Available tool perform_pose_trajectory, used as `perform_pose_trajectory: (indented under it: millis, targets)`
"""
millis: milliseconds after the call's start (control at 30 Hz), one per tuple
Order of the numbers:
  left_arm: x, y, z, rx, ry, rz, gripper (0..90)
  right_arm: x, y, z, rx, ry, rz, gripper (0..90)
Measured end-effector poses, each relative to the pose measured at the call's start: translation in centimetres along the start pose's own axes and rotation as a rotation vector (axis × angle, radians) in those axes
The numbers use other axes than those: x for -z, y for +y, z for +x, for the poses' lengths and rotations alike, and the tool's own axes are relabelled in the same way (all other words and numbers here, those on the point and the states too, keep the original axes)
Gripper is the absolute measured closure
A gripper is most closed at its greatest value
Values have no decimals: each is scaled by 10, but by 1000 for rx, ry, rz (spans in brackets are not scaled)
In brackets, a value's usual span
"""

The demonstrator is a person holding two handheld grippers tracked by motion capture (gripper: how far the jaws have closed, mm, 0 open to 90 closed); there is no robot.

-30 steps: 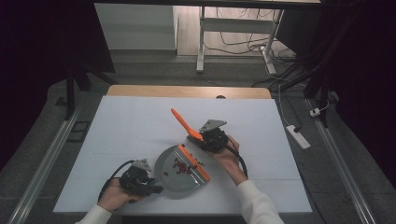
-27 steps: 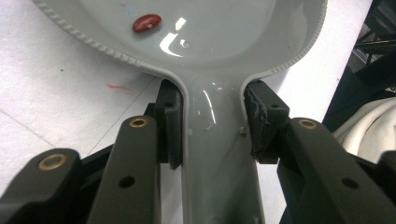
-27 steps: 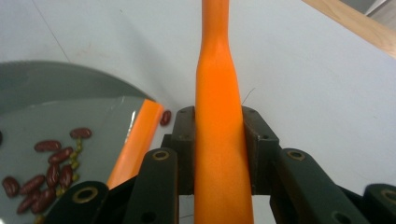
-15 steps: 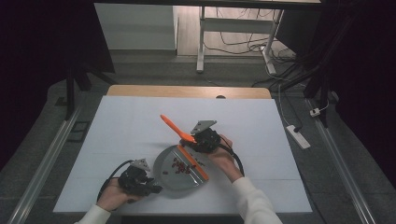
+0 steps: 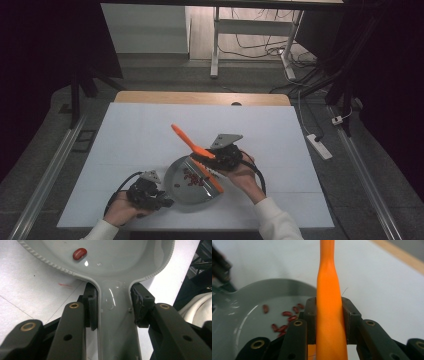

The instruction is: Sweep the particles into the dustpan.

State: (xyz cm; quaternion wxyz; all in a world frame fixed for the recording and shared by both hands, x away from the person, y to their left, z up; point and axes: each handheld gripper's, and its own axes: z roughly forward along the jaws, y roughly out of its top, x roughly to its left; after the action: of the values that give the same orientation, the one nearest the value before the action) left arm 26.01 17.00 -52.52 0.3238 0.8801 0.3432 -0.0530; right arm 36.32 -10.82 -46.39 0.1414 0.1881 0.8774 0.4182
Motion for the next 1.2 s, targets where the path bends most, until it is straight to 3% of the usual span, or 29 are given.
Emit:
perform_pose_trajectory:
  millis: [100, 200, 367, 500, 700, 867, 933, 1200]
  targets:
    - [0, 0, 0, -1, 0, 0, 617, 12, -5, -12, -59, -65, -19, 699]
    - [0, 0, 0, -1, -1, 1, 617, 19, -12, -22, -75, -124, -8, 699]
    - [0, 0, 0, -5, -4, 3, 618, 24, -22, -36, -100, -189, 14, 699]
    - [1, -1, -1, -10, -7, 5, 617, 27, -30, -44, -137, -208, 22, 698]
    - [1, -1, -2, -16, -11, 8, 617, 24, -38, -42, -142, -200, 61, 699]
    - [1, -1, -2, -17, -11, 8, 617, 15, -41, -33, -105, -167, 102, 698]
    - [1, -1, -1, -17, -12, 9, 617, 11, -41, -29, -119, -139, 92, 698]
    - [0, -1, -1, -17, -12, 8, 617, 6, -37, -11, -73, -120, 93, 698]
